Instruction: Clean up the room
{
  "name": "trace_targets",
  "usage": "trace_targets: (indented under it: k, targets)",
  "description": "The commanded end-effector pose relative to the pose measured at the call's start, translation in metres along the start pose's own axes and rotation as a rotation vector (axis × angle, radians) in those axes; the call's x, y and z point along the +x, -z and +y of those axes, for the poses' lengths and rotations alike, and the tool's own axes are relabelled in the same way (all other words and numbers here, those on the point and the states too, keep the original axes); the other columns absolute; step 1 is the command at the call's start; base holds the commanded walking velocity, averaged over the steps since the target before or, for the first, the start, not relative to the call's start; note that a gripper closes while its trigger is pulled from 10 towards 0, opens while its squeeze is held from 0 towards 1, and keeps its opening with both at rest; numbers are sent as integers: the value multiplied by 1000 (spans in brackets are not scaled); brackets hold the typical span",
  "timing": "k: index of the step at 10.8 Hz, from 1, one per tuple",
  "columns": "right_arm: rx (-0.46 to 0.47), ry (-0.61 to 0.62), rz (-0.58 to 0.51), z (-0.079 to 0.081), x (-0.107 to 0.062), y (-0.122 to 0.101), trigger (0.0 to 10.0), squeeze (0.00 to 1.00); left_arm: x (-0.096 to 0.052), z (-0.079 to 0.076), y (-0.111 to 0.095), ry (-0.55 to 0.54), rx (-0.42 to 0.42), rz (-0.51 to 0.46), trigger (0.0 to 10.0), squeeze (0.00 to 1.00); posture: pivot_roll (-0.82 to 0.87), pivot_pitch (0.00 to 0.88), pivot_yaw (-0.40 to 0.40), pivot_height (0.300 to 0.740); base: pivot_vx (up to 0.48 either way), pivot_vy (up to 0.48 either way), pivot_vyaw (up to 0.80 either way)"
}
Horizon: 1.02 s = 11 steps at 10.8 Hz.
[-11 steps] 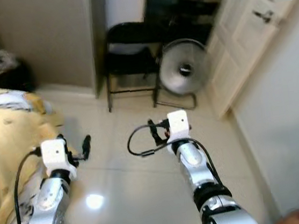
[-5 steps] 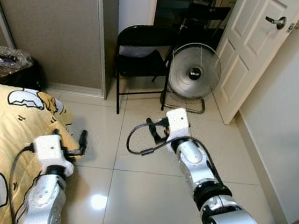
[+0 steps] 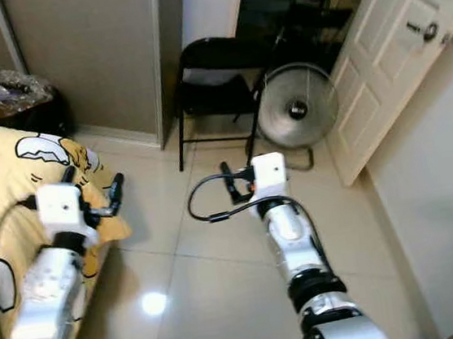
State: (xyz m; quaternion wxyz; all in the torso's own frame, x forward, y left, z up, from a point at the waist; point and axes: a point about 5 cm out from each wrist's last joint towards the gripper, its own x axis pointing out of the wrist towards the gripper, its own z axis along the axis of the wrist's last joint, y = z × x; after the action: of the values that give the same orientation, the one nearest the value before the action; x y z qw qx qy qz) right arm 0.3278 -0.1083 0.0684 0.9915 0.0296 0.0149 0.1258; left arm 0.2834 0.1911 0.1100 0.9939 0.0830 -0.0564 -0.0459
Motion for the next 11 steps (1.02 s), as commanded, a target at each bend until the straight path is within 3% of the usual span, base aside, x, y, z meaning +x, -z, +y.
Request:
trace_targets:
  k: [1, 4, 5, 8, 11]
  targets:
    - [-5, 27, -6, -8, 0, -2, 10000, 0, 0, -3, -3, 26, -4, 2, 10000, 0, 297, 0, -136, 740, 0, 0, 0]
    - [-44, 29, 7, -17, -1, -2, 10000, 0, -4, -12, 6, 11, -45, 34, 10000, 0, 273, 0, -178, 740, 0, 0, 0]
    - [-43, 23, 30, -16, -3, 3, 10000, 0, -4, -14, -7, 22, -6, -9, 10000, 0, 311, 0, -183, 740, 0, 0, 0]
    - [16, -7, 82, 7, -3, 17, 10000, 0, -17, 11, -30, 7, 102, -52, 10000, 0, 427, 0, -179, 740, 0, 0, 0]
    - [10, -57, 113, 19, -2, 22, 10000, 0, -31, 11, -39, -8, 129, -51, 10000, 0, 475, 0, -219, 740, 0, 0, 0]
